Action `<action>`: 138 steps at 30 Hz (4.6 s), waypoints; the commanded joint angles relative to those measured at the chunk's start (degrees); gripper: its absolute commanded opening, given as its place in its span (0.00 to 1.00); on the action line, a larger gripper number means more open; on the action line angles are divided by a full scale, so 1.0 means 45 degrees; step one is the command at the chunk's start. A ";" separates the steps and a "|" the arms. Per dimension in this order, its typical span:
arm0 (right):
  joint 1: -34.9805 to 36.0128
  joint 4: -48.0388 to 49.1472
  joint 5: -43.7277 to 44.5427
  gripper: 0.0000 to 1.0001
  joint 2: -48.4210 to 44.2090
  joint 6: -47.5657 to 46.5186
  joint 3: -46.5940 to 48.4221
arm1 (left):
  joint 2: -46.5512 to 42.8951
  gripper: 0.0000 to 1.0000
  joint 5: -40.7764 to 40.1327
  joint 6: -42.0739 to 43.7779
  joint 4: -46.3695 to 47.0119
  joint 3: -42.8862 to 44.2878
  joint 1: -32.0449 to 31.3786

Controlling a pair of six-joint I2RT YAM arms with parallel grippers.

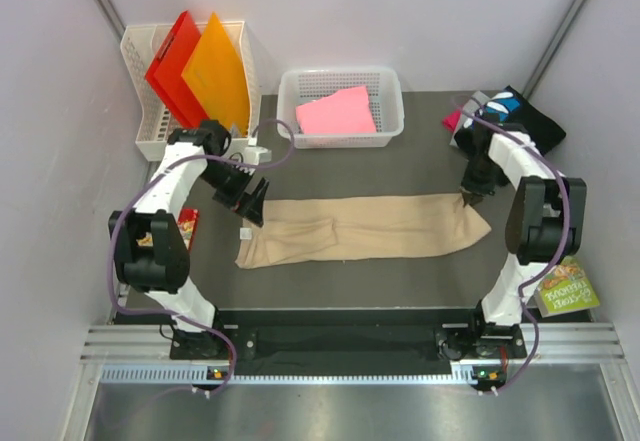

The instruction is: Fold and stack the t-shirts

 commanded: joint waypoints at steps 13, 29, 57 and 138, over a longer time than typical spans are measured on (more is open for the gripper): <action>0.5592 -0.1341 -0.0225 0.00 0.1795 0.1808 0.4155 | 0.0144 0.99 -0.0896 0.0879 0.1133 -0.1581 0.1833; 0.8464 -0.1516 -0.0596 0.00 0.2851 0.2805 0.5209 | 0.0281 0.99 -0.0877 0.0977 0.1446 -0.1992 0.1990; 1.0164 -0.1555 -0.1221 0.23 0.4647 0.3312 0.6342 | 0.0222 0.99 -0.0584 0.0958 0.1427 -0.2187 0.2009; 0.2274 0.7529 -1.0344 0.13 0.0137 0.1048 -0.6277 | 0.0574 0.99 -0.1287 0.0743 0.0040 -0.0683 0.1247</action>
